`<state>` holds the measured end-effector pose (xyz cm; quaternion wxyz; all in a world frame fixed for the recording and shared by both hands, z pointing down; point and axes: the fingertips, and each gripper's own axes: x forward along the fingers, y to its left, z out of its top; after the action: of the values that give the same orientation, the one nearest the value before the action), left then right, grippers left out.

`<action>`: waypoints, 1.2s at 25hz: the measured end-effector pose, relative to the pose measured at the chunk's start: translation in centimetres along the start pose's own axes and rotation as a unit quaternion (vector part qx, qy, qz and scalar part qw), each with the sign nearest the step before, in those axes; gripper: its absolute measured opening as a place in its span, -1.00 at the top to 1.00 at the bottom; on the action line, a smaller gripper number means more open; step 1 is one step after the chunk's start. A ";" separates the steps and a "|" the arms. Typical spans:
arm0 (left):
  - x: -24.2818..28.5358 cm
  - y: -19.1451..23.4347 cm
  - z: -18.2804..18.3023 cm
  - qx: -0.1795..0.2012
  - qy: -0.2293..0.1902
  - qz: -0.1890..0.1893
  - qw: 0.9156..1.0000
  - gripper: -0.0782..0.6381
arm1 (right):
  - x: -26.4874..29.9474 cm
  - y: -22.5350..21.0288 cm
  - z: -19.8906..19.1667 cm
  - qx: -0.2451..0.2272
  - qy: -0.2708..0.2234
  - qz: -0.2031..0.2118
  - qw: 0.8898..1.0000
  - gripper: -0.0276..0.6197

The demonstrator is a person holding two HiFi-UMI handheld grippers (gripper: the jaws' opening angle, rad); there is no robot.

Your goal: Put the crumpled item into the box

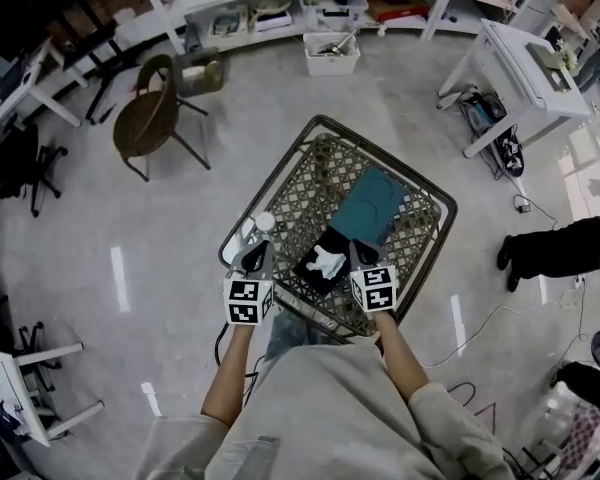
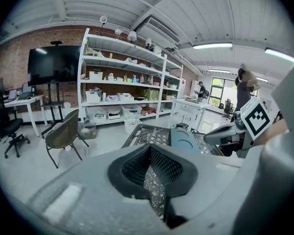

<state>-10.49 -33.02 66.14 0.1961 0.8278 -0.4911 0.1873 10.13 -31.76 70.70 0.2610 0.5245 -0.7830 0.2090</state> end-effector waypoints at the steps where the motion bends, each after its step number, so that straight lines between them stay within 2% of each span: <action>1: -0.1 -0.1 0.6 0.003 -0.005 0.001 1.000 0.76 | -0.4 -0.5 0.6 0.006 -0.011 -0.005 1.000 0.91; 6: -1.0 -0.4 3.5 0.009 -0.028 0.004 1.000 0.76 | -2.5 -2.1 3.4 0.017 -0.050 -0.026 0.998 0.91; 11: -2.2 -0.6 6.6 0.024 -0.057 0.006 0.998 0.76 | -4.8 -2.9 6.7 0.002 -0.090 -0.047 0.995 0.91; 22: -3.7 -1.2 13.8 0.046 -0.140 0.011 0.989 0.76 | -9.8 -4.0 16.1 -0.053 -0.192 -0.070 0.977 0.91; 30: -4.5 -2.2 16.7 0.062 -0.173 0.012 0.983 0.76 | -12.1 -3.9 19.3 -0.072 -0.236 -0.076 0.966 0.91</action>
<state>-8.60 -37.21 49.35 0.0544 0.8523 -0.5150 0.0736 13.89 -36.19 48.37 0.1214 0.5968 -0.7932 0.0021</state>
